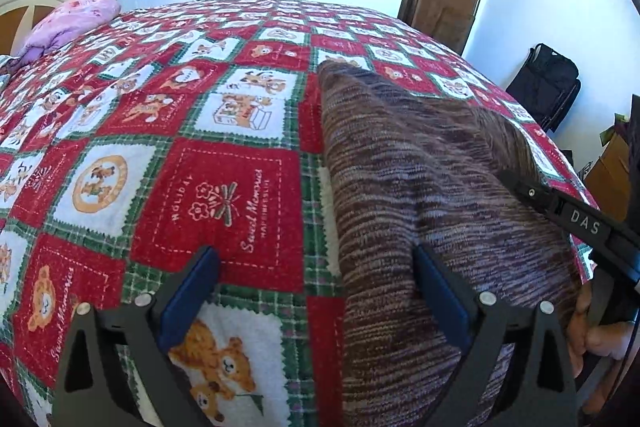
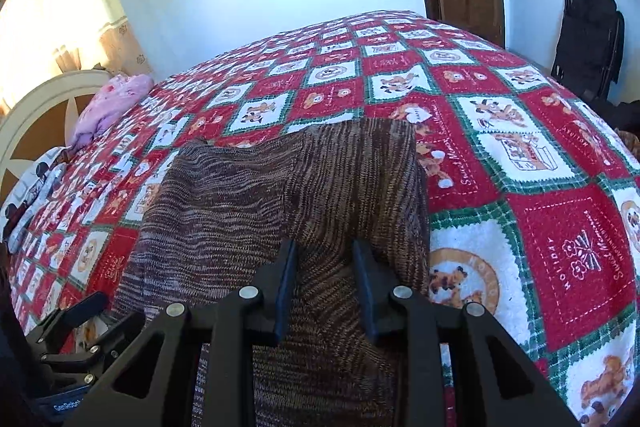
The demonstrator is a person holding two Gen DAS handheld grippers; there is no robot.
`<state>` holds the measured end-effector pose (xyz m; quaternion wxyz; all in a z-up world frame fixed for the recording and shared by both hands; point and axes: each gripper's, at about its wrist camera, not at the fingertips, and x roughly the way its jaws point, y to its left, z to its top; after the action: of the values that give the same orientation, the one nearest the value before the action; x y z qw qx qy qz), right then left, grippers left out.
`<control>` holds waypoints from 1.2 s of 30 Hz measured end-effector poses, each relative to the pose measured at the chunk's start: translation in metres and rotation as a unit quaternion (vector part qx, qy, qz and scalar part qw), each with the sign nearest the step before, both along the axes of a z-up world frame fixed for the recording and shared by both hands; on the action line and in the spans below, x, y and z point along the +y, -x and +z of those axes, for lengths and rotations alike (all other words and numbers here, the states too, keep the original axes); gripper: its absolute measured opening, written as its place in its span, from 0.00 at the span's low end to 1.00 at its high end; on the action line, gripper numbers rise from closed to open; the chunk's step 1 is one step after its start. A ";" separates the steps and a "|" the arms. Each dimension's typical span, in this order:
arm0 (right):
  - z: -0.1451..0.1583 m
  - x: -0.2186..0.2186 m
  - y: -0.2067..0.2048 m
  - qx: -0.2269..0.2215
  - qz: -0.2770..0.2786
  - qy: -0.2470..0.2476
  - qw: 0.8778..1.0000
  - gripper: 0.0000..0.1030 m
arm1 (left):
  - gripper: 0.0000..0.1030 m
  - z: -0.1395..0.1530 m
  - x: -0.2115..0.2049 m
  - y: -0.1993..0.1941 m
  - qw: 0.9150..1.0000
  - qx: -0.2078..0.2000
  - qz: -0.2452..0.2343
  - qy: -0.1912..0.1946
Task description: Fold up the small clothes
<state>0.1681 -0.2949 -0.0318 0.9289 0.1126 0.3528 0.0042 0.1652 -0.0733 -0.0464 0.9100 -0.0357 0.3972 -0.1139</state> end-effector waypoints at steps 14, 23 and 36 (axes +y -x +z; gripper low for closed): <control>0.010 0.038 0.067 -0.004 -0.021 0.097 0.995 0.55 | 0.99 -0.002 -0.001 0.001 1.000 -0.005 0.001 -0.006; -0.005 0.074 0.116 0.026 -0.018 0.172 0.985 0.58 | 0.98 0.001 0.004 0.025 1.000 0.006 -0.011 -0.027; 0.053 0.005 0.153 -0.028 -0.099 -0.013 0.995 0.62 | 0.98 0.026 0.038 0.030 0.987 0.088 -0.046 0.128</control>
<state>0.0153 -0.2896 0.0216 0.9326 0.1588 0.3141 -0.0797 0.1356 -0.0355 -0.0204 0.8533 -0.1435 0.4589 -0.2016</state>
